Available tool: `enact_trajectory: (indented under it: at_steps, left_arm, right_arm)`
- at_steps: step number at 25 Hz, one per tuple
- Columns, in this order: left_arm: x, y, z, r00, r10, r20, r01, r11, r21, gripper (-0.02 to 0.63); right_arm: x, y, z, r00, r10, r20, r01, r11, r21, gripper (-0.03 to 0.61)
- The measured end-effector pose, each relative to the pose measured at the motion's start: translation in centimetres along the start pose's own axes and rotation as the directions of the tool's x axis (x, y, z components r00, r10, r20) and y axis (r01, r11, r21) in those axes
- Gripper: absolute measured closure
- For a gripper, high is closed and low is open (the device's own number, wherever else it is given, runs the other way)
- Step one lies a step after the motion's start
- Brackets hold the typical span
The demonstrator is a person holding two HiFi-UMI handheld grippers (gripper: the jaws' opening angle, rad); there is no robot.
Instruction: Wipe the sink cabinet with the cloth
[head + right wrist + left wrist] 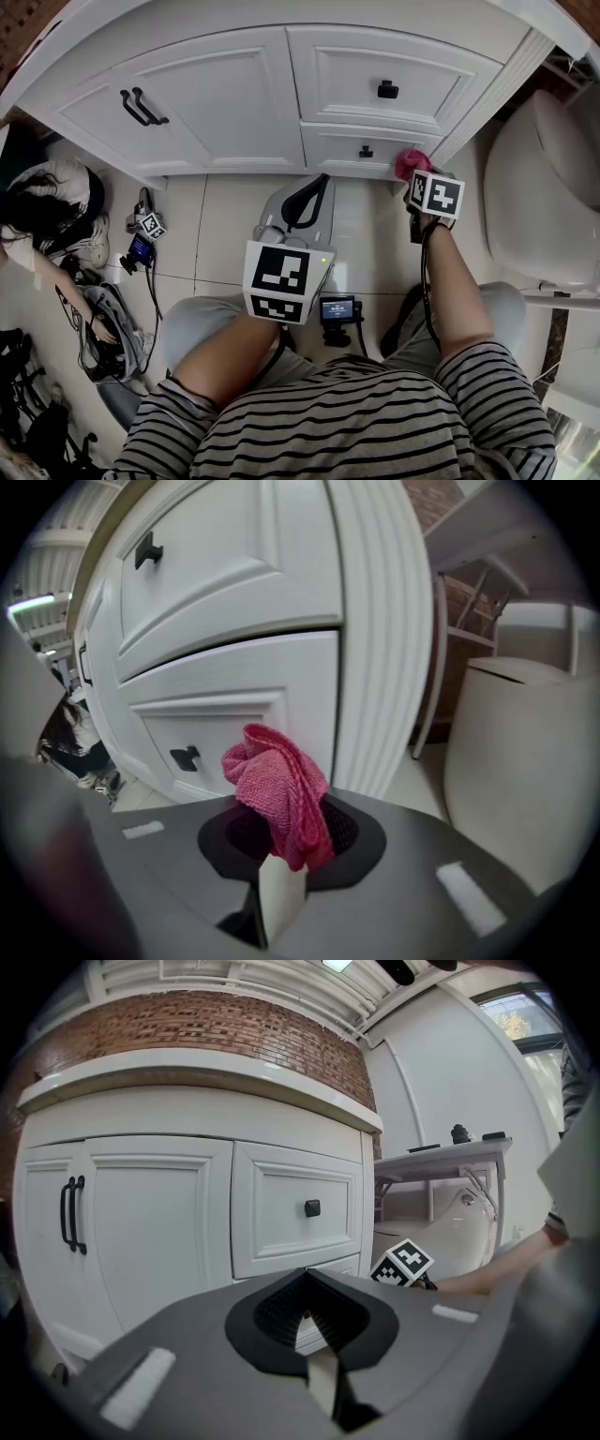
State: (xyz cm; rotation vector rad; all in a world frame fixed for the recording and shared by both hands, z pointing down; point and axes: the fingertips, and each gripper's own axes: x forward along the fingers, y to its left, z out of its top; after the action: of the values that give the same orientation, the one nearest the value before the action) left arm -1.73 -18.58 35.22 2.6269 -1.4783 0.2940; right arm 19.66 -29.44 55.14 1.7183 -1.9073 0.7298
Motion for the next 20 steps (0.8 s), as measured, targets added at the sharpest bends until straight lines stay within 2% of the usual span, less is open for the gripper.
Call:
enact_trajectory:
  at_steps: [2, 4, 5, 7, 10, 12, 13, 15, 20]
  left_arm:
    - [-0.3, 0.2, 0.2, 1.0, 0.002, 0.006, -0.002, 1.0, -0.008, 0.612]
    - [-0.6, 0.4, 0.3, 1.0, 0.003, 0.008, -0.003, 1.0, -0.023, 0.612]
    - [-0.7, 0.5, 0.4, 1.0, 0.003, 0.011, -0.002, 0.999, -0.033, 0.612]
    - [-1.1, 0.8, 0.8, 1.0, 0.003, 0.022, -0.002, 0.999, -0.053, 0.612]
    - [-1.5, 1.0, 1.2, 0.999, 0.005, 0.039, -0.002, 0.998, -0.067, 0.612]
    - [-1.6, 1.4, 1.2, 0.999, 0.009, 0.04, -0.006, 0.997, -0.073, 0.612]
    - [-1.6, 1.6, 1.1, 0.999, 0.01, 0.038, -0.007, 0.997, -0.081, 0.612]
    - [-1.6, 2.1, 1.1, 0.999, 0.015, 0.042, -0.011, 0.995, -0.098, 0.612]
    - [-1.8, 2.6, 0.6, 0.999, 0.007, 0.035, -0.002, 0.99, -0.14, 0.612]
  right_arm:
    - [-0.6, -1.3, -0.5, 0.999, -0.044, -0.005, 0.044, 0.999, 0.028, 0.514]
    - [-0.6, -0.1, -1.3, 1.0, -0.028, -0.009, 0.028, 0.999, 0.026, 0.514]
    - [-0.4, 1.6, -1.7, 1.0, 0.009, -0.009, -0.009, 1.0, 0.003, 0.514]
    - [0.4, 7.0, -2.6, 0.991, 0.133, 0.0, -0.132, 0.989, -0.059, 0.514]
    - [2.1, 16.2, -4.5, 0.947, 0.321, -0.02, -0.319, 0.933, -0.167, 0.514]
    - [3.8, 20.5, -5.1, 0.927, 0.372, -0.042, -0.371, 0.897, -0.239, 0.514]
    - [4.7, 21.6, -5.1, 0.926, 0.374, -0.045, -0.372, 0.891, -0.259, 0.514]
    - [6.4, 21.5, -4.5, 0.942, 0.334, -0.04, -0.333, 0.907, -0.259, 0.514]
    - [7.3, 14.8, -3.7, 0.971, 0.24, -0.021, -0.239, 0.948, -0.213, 0.512]
